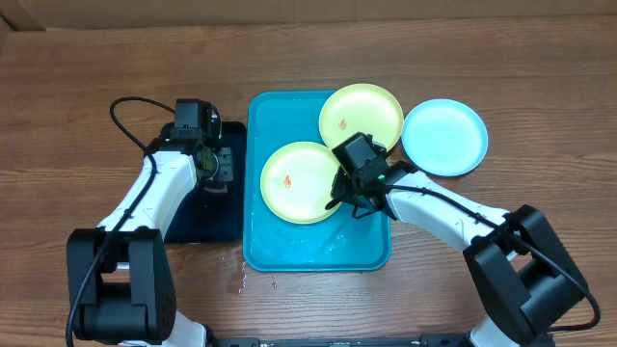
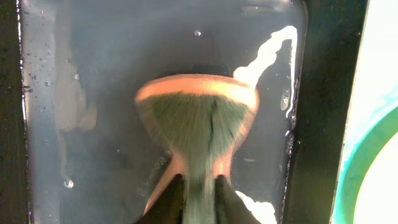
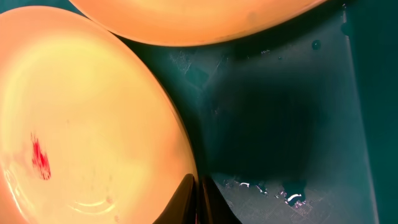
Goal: Clean dirty plates on tray and stack at the side
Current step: 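Lift the sponge with left gripper and hold it above black tray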
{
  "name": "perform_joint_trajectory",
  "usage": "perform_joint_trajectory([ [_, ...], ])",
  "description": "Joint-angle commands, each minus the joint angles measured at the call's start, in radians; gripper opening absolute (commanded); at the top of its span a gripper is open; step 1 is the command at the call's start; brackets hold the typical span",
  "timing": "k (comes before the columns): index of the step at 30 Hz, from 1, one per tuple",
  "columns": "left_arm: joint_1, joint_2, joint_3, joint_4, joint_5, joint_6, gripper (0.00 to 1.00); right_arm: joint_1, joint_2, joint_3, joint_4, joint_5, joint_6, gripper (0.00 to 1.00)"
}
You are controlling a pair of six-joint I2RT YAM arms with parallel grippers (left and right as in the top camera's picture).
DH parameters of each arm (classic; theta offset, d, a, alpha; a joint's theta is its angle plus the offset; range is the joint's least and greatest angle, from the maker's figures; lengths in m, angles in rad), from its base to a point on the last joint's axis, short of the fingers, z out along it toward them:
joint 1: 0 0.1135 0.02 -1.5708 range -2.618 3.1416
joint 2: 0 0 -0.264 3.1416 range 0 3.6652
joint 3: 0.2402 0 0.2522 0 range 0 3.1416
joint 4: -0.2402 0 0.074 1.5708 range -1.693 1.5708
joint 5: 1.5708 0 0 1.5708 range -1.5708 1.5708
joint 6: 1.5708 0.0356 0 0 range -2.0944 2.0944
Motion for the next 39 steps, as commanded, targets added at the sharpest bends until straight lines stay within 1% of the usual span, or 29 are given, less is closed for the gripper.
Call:
perform_joint_trajectory([
  [1,0.003,0.010,-0.007,0.006,0.012,0.018,0.21,0.005,0.009,-0.011,0.007,0.024,0.004,0.05],
  [2,0.003,0.010,-0.007,0.006,0.012,0.016,0.22,0.005,0.009,-0.011,0.007,0.024,0.004,0.05],
  [4,0.003,0.010,-0.007,0.005,0.012,0.010,0.30,0.005,0.009,-0.011,0.007,0.024,0.004,0.05],
  [6,0.003,0.010,-0.007,0.006,0.012,0.011,0.34,0.005,0.009,-0.011,0.007,0.024,0.004,0.05],
  [9,0.003,0.010,-0.008,0.019,0.011,0.011,0.36,0.005,0.009,-0.011,0.007,0.024,0.004,0.05],
  [16,0.003,0.034,-0.008,0.035,0.011,0.016,0.36,0.005,0.009,-0.011,0.006,0.024,0.001,0.05],
  [17,0.003,0.060,-0.008,0.046,0.011,0.016,0.35,0.005,0.009,-0.011,0.007,0.024,0.001,0.06],
  [18,0.002,0.077,-0.008,0.049,0.012,0.015,0.31,0.005,0.009,-0.011,0.007,0.024,0.001,0.06],
  [19,0.002,0.092,-0.008,0.050,0.012,0.015,0.23,0.005,0.009,-0.011,0.007,0.024,0.001,0.06],
  [20,0.003,0.109,-0.008,0.052,0.012,0.015,0.18,0.005,0.009,-0.011,0.007,0.024,0.001,0.06],
  [25,0.003,0.143,-0.007,0.058,0.011,0.015,0.04,0.005,0.009,-0.011,0.008,0.024,0.001,0.06],
  [28,0.003,0.138,0.021,0.040,0.012,0.015,0.04,0.005,0.009,-0.011,0.007,0.024,0.001,0.06],
  [29,0.003,0.127,0.040,0.024,0.011,0.016,0.04,0.005,0.009,-0.011,0.007,0.024,0.001,0.09],
  [33,0.022,0.080,0.071,0.003,0.016,0.016,0.04,0.005,0.009,-0.011,0.007,0.024,0.001,0.16],
  [39,0.071,0.024,0.072,-0.003,0.069,0.019,0.04,0.005,0.009,-0.011,0.008,0.024,0.002,0.15],
])
